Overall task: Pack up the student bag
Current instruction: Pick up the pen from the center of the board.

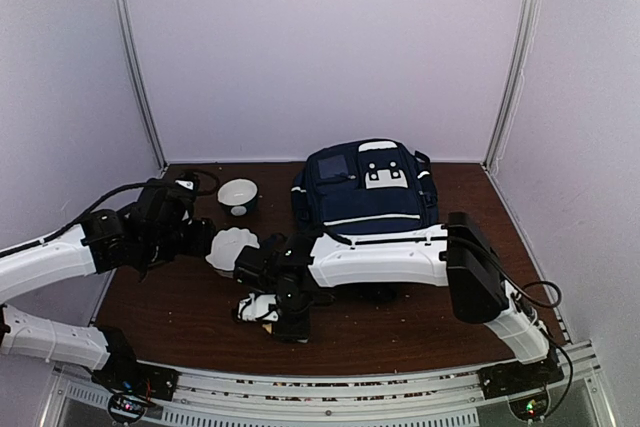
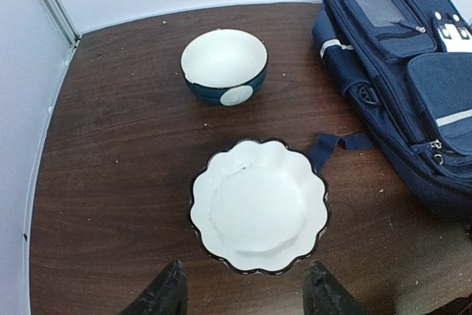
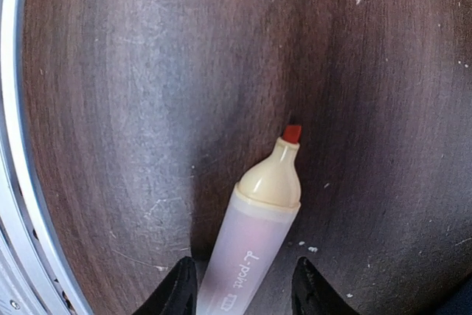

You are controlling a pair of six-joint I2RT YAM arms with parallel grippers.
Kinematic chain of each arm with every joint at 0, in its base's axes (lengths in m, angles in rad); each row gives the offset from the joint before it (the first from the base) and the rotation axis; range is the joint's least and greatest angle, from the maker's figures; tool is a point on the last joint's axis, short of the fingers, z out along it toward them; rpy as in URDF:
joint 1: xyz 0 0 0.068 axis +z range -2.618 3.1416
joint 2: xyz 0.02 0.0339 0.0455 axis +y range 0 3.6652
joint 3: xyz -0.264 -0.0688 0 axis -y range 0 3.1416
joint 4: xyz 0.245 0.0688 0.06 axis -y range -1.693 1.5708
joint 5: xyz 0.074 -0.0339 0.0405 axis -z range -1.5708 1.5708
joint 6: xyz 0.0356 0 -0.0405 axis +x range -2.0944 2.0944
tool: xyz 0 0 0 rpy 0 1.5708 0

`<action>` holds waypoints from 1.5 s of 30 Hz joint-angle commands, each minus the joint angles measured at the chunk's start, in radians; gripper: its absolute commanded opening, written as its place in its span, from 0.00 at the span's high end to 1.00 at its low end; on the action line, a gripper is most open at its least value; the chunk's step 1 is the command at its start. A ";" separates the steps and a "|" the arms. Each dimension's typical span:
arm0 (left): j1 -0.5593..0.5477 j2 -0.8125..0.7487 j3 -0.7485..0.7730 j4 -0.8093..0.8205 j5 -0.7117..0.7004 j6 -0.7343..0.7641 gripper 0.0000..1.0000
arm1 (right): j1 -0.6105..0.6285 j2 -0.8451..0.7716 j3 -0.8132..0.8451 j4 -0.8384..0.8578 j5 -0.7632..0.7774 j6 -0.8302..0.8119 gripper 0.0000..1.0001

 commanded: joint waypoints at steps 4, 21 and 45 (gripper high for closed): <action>0.007 0.056 0.069 0.044 -0.009 0.071 0.44 | -0.024 0.052 0.085 -0.048 -0.035 0.018 0.63; 0.009 0.111 0.107 0.045 0.004 0.095 0.44 | -0.049 0.078 0.101 -0.074 -0.077 0.011 0.73; 0.030 0.386 0.446 0.141 0.179 0.522 0.42 | -0.229 -0.401 -0.270 -0.049 -0.160 -0.111 0.87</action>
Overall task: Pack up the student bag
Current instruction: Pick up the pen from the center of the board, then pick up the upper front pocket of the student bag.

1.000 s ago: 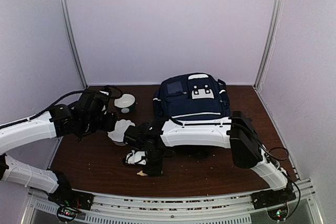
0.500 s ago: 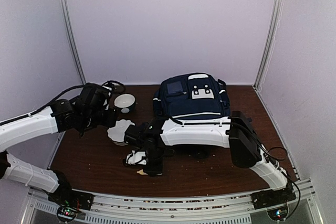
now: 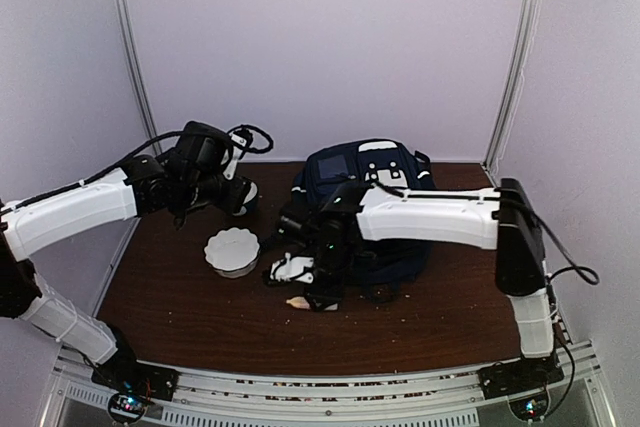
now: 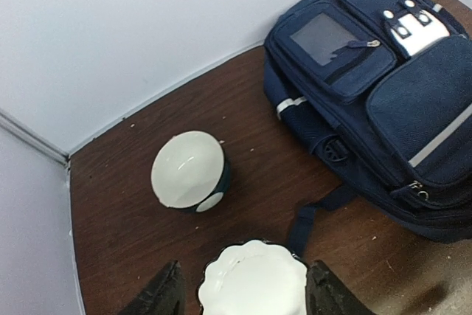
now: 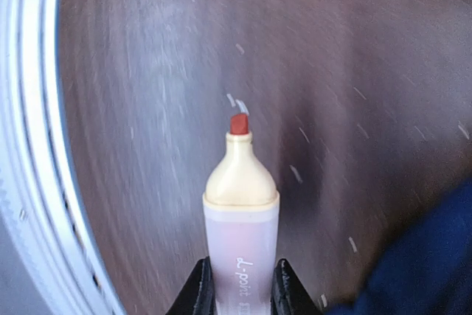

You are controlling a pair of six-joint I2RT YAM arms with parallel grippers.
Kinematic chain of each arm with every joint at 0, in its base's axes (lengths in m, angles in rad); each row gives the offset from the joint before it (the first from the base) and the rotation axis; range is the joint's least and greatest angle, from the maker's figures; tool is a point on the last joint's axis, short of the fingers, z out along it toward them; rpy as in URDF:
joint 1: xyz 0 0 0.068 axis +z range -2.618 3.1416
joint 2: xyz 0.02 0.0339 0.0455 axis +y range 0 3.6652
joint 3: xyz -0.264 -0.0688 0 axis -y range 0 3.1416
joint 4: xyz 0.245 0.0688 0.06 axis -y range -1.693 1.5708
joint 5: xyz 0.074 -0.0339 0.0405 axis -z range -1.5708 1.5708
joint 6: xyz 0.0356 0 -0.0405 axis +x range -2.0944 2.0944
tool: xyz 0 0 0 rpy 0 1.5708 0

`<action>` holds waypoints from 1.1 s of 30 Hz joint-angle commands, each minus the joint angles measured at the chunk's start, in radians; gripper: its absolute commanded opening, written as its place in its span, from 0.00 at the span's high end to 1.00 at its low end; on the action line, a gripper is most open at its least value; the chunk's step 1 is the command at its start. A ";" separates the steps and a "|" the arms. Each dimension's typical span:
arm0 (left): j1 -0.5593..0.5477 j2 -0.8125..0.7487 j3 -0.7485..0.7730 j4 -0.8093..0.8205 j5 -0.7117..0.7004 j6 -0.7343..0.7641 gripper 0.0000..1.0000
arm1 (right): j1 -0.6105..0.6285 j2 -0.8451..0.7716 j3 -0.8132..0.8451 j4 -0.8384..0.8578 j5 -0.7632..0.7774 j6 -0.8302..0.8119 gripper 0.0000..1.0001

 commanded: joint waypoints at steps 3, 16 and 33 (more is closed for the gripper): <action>0.006 0.102 0.074 0.217 0.305 0.217 0.41 | -0.208 -0.324 -0.226 0.006 -0.025 -0.032 0.88; -0.166 0.587 0.454 0.199 0.476 0.621 0.45 | -0.825 -0.601 -0.521 0.056 -0.152 -0.001 0.88; -0.212 0.825 0.657 0.109 0.480 0.774 0.42 | -0.910 -0.612 -0.536 0.095 -0.230 -0.002 0.88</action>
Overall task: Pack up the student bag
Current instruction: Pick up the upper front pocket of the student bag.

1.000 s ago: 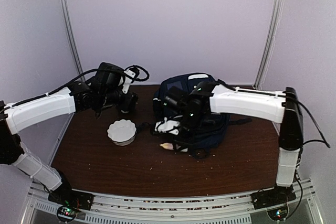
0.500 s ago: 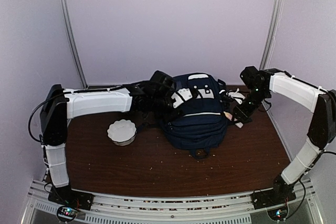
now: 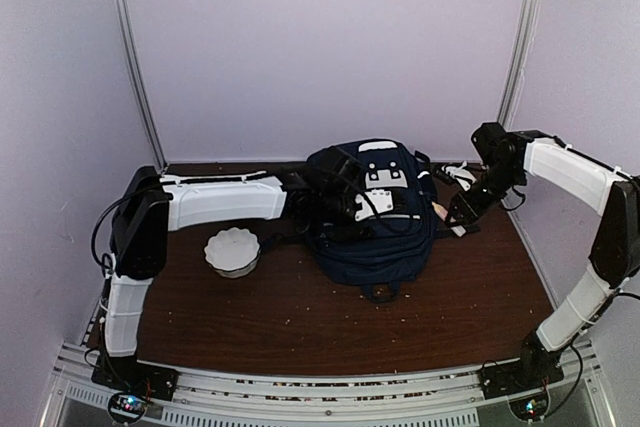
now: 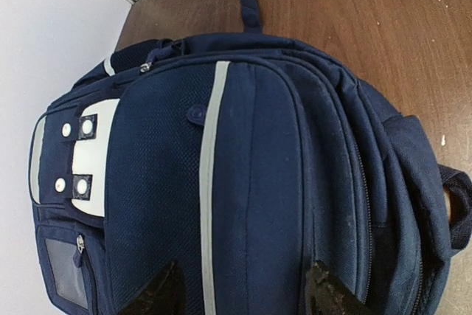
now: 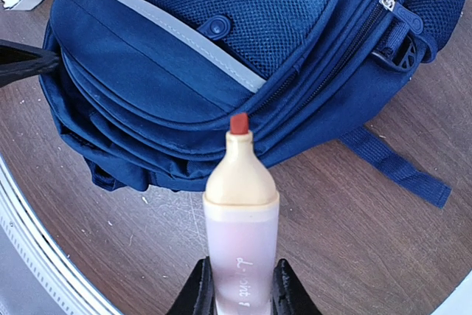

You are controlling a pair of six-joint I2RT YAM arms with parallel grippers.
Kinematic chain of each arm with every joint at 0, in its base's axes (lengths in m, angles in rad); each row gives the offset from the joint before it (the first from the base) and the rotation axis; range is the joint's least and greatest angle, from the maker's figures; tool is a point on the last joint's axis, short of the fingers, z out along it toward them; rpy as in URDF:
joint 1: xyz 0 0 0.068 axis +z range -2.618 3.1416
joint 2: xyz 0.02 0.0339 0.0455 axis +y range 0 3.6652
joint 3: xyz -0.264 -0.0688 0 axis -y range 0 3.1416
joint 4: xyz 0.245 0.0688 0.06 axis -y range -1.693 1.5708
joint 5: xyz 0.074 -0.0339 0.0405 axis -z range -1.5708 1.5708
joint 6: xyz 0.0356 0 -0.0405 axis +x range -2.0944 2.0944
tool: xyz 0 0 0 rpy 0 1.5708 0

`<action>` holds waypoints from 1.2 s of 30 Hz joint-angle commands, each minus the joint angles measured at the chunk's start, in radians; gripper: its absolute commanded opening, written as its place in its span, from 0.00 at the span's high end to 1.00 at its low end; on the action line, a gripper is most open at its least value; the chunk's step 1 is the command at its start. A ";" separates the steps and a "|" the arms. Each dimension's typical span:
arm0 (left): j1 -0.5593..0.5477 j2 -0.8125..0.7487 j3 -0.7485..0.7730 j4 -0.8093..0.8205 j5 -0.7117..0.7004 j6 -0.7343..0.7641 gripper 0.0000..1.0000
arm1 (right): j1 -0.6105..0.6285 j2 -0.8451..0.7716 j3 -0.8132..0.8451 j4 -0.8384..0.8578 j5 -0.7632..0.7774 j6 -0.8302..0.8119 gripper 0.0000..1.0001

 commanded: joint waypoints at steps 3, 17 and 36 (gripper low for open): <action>-0.002 0.050 0.046 -0.041 0.025 0.055 0.42 | -0.004 -0.022 0.003 0.016 -0.038 0.001 0.87; -0.013 0.103 0.125 -0.014 -0.204 0.034 0.65 | -0.003 -0.027 0.003 0.021 -0.075 -0.017 0.87; 0.015 0.024 0.276 -0.087 -0.097 -0.156 1.00 | 0.262 -0.128 -0.096 0.172 0.094 -0.361 0.87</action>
